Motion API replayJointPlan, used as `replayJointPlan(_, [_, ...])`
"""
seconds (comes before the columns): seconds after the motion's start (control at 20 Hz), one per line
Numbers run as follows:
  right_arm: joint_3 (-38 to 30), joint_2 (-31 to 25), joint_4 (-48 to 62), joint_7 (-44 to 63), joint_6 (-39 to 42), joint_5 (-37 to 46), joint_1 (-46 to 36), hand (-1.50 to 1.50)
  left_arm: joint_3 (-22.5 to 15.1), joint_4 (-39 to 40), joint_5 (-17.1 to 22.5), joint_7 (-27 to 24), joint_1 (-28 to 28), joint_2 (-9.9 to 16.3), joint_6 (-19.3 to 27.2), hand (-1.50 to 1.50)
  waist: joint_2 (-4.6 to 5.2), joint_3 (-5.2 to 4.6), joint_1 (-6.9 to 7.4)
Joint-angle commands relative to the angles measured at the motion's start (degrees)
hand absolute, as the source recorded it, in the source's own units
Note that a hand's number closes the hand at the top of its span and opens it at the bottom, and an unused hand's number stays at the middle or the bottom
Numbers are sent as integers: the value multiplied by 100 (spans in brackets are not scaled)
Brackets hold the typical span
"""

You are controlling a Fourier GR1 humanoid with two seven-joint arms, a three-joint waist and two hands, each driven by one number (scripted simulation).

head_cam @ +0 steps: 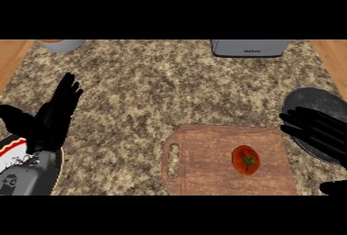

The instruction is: Pick the tomato from the cutting board and place it in the pan

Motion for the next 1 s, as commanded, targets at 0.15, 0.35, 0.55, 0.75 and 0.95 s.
replayJointPlan(0.15, [889,-279,-278,666,584,1270,260,-150,204,-20,39,187,-139,67,-68,0,-2,8,-31])
replayJointPlan(0.35, [803,-143,-554,784,919,1541,218,-150,214,-398,-74,191,196,-46,-115,0,-8,9,-22])
replayJointPlan(0.55, [1319,50,-1063,1502,859,2496,146,-150,204,-294,-153,276,18,-57,-119,0,-10,8,-30])
replayJointPlan(0.75, [1635,447,-780,1560,454,3316,279,-150,317,-30,-204,29,66,-195,-254,0,2,9,-21])
replayJointPlan(0.95, [1625,748,-1427,1697,795,3439,525,-150,419,-116,-232,-82,290,-257,-496,0,-1,8,-33])
